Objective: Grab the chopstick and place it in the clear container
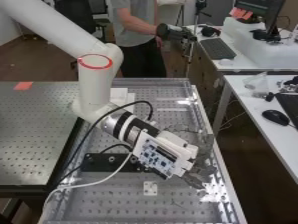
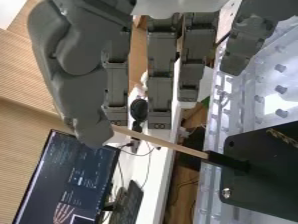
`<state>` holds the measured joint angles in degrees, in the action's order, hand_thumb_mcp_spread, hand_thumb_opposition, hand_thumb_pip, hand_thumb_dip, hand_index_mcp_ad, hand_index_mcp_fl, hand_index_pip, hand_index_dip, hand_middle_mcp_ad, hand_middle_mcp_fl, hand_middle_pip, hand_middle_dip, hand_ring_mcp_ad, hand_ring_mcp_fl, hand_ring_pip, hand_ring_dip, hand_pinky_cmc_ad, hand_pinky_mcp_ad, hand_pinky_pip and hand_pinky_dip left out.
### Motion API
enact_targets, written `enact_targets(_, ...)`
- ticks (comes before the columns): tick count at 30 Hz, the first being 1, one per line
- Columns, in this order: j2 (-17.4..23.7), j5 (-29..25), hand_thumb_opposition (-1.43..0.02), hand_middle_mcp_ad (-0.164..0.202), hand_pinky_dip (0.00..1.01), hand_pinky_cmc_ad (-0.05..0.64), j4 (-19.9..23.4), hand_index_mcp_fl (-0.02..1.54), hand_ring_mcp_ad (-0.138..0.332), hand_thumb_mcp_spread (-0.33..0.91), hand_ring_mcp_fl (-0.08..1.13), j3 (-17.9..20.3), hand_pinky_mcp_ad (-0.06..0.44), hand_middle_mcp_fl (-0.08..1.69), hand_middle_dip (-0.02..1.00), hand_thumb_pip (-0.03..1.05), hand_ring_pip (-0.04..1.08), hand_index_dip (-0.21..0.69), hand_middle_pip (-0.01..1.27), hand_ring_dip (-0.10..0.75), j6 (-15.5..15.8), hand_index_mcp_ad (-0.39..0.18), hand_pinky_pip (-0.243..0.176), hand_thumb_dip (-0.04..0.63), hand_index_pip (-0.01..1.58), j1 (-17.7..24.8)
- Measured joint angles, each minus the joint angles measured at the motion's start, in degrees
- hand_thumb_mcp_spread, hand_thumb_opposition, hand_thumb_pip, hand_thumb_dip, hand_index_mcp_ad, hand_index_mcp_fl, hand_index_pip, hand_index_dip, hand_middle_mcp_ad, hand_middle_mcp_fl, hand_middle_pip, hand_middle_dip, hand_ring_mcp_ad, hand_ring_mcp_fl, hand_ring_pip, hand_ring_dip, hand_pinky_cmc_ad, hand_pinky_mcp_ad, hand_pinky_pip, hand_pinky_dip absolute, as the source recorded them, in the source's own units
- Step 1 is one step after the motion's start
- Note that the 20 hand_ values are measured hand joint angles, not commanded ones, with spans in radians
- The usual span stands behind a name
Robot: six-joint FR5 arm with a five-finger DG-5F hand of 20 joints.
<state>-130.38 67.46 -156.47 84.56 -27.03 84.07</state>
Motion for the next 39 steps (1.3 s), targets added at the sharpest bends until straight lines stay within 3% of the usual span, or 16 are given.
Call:
enact_targets(18, -0.3, -0.2, -0.83, 0.063, 0.16, 0.374, 0.0, 0.72, 0.066, 0.58, 0.51, -0.3, 0.297, 0.91, 0.67, 0.51, 0.1, 0.185, 0.33, 0.456, -0.6, -0.255, -0.002, 0.278, 0.87, -0.2)
enact_targets(25, -0.5, -0.6, -0.96, 0.059, 0.16, 0.38, -0.4, 0.79, 0.066, 0.65, 0.53, -0.6, 0.297, 0.95, 0.67, 0.46, 0.1, 0.208, 0.33, 0.459, -0.7, -0.309, 0.012, 0.278, 0.94, -0.2)
enact_targets(27, -0.6, -0.6, -0.96, 0.061, 0.16, 0.38, -0.4, 0.79, 0.07, 0.67, 0.55, -0.6, 0.295, 0.98, 0.67, 0.46, 0.1, 0.208, 0.33, 0.459, -0.6, -0.337, 0.012, 0.278, 0.94, -0.2)
enact_targets(39, -0.7, -0.9, -0.96, 0.061, 0.16, 0.38, -1.1, 0.85, 0.068, 0.71, 0.57, -1.2, 0.312, 1.05, 0.68, 0.46, 0.1, 0.22, 0.33, 0.473, 0.6, -0.377, 0.026, 0.271, 0.9, -0.3)
